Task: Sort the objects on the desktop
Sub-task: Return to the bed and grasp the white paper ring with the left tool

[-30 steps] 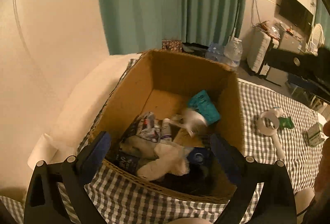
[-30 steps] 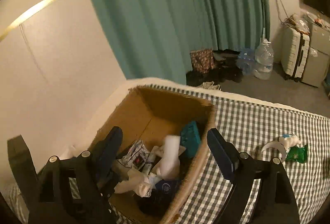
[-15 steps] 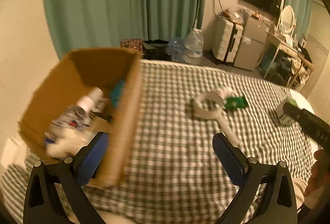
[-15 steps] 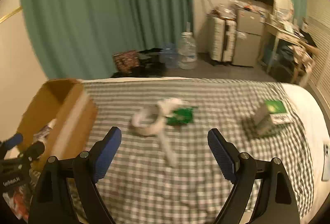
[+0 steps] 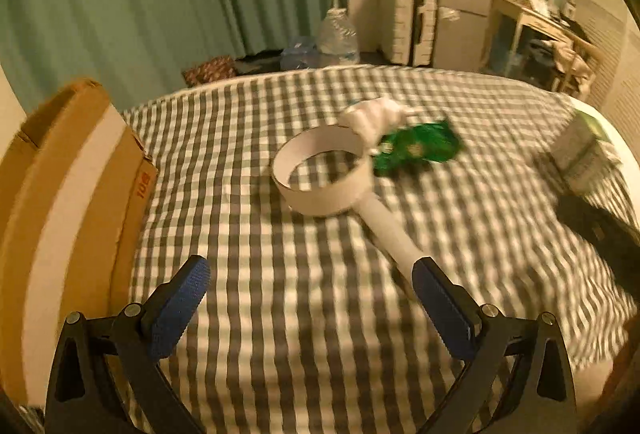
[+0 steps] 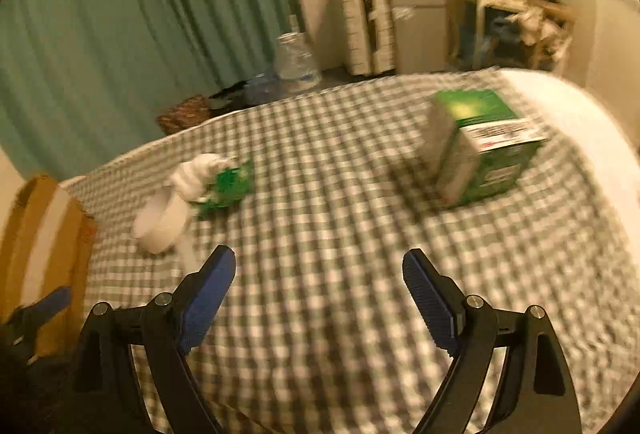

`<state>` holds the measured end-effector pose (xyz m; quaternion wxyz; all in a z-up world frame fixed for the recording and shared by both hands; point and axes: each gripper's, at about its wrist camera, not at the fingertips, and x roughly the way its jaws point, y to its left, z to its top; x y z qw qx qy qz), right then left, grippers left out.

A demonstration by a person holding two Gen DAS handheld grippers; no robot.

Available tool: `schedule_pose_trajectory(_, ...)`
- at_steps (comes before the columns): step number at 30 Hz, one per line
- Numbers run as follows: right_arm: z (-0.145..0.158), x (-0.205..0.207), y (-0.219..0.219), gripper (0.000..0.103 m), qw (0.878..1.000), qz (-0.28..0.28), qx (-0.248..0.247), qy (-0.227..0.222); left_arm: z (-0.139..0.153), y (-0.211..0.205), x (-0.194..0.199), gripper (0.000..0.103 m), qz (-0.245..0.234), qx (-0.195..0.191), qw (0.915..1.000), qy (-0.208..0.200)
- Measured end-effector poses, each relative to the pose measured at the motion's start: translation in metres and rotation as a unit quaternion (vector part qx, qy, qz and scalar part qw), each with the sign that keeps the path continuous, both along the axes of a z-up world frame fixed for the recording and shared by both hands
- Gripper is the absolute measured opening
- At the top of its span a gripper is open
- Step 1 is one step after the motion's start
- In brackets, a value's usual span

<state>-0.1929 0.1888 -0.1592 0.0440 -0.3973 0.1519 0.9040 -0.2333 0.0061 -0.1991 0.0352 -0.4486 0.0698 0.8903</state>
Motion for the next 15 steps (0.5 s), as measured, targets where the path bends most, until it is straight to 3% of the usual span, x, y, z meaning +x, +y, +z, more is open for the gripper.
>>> schedule_pose_trajectory(5,-0.009,-0.019,-0.019,0.086,0.997,0.071,0.006,-0.002,-0.021,-0.021,-0.040,0.103,0.020,0.041,0.9987,-0.023)
schedule_pose_trajectory(14,-0.030,-0.030,-0.015,0.086,0.997,0.065,-0.021,-0.037,-0.054,-0.017,-0.102,0.103,-0.023,0.128,0.9895,-0.062)
schedule_pose_trajectory(15,-0.032,-0.031,-0.017,0.086,0.997,0.066,-0.020,-0.042,-0.056,-0.022,-0.107,0.096,-0.017,0.139,0.9887,-0.054)
